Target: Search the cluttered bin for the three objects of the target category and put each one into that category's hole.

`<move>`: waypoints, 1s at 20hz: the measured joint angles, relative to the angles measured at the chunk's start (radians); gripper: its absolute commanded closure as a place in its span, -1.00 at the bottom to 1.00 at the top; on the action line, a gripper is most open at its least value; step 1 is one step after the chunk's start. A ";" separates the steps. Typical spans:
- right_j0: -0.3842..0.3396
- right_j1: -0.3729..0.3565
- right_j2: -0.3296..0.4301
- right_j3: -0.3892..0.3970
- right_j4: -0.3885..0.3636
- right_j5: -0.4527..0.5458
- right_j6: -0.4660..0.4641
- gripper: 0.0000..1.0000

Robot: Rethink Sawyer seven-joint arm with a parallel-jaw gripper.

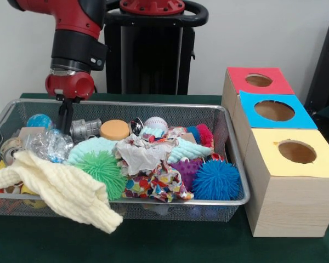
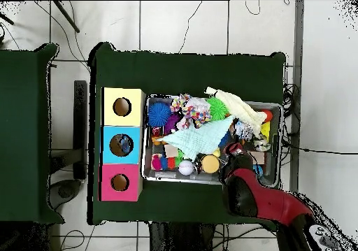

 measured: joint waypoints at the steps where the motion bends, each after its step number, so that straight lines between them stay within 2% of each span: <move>1: 0.002 -0.003 -0.002 0.002 0.002 0.000 0.000 1.00; 20: 0.048 -0.075 -0.034 0.091 0.050 0.005 0.000 1.00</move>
